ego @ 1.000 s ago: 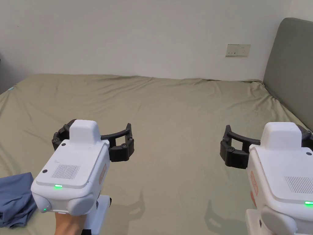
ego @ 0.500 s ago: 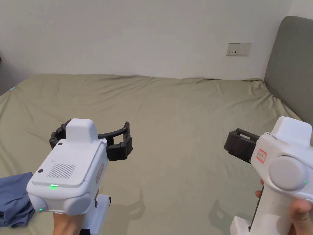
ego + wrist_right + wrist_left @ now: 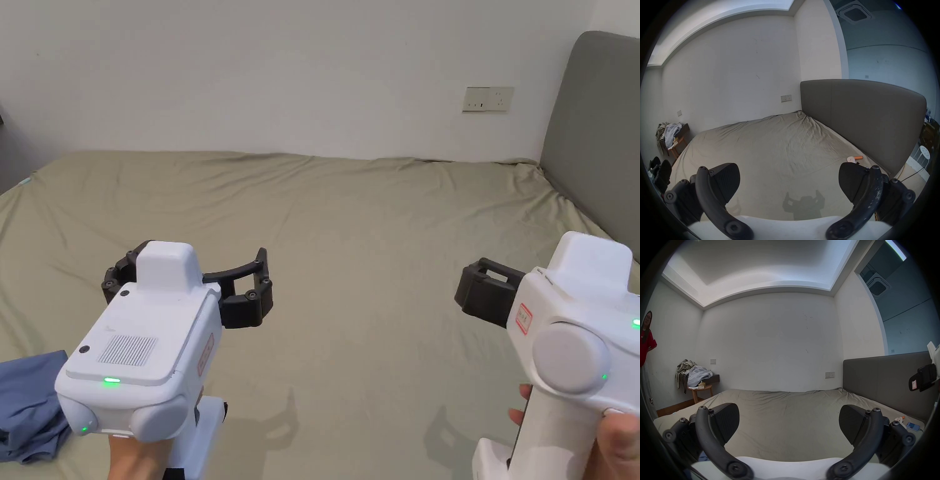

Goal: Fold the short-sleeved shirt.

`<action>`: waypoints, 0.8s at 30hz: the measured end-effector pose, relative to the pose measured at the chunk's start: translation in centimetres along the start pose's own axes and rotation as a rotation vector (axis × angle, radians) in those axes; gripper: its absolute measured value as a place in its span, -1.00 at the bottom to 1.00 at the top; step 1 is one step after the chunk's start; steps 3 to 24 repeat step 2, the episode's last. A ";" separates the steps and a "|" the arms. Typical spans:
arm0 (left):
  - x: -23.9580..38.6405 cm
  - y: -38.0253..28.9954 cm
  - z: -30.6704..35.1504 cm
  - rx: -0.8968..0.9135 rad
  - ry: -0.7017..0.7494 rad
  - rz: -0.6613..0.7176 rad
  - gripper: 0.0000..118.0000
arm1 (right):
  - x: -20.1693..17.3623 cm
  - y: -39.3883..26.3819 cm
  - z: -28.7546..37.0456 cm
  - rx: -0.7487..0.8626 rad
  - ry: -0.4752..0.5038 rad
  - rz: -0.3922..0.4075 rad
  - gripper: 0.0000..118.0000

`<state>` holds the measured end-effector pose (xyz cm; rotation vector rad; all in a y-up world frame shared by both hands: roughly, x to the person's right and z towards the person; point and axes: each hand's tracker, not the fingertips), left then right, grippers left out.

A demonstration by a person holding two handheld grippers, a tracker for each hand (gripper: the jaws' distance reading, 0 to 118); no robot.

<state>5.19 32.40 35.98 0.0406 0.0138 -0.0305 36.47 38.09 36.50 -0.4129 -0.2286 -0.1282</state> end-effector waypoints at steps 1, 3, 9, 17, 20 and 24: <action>0.0 0.0 0.0 0.000 0.000 0.000 1.00 | -0.1 -0.1 0.0 0.013 -0.006 0.007 1.00; 0.1 0.0 0.0 -0.001 -0.001 0.000 1.00 | -0.1 -0.1 0.1 0.042 -0.009 0.020 1.00; 0.1 0.0 0.0 -0.001 -0.001 0.000 1.00 | -0.1 -0.1 0.1 0.042 -0.009 0.020 1.00; 0.1 0.0 0.0 -0.001 -0.001 0.000 1.00 | -0.1 -0.1 0.1 0.042 -0.009 0.020 1.00; 0.1 0.0 0.0 -0.001 -0.001 0.000 1.00 | -0.1 -0.1 0.1 0.042 -0.009 0.020 1.00; 0.1 0.0 0.0 -0.001 -0.001 0.000 1.00 | -0.1 -0.1 0.1 0.042 -0.009 0.020 1.00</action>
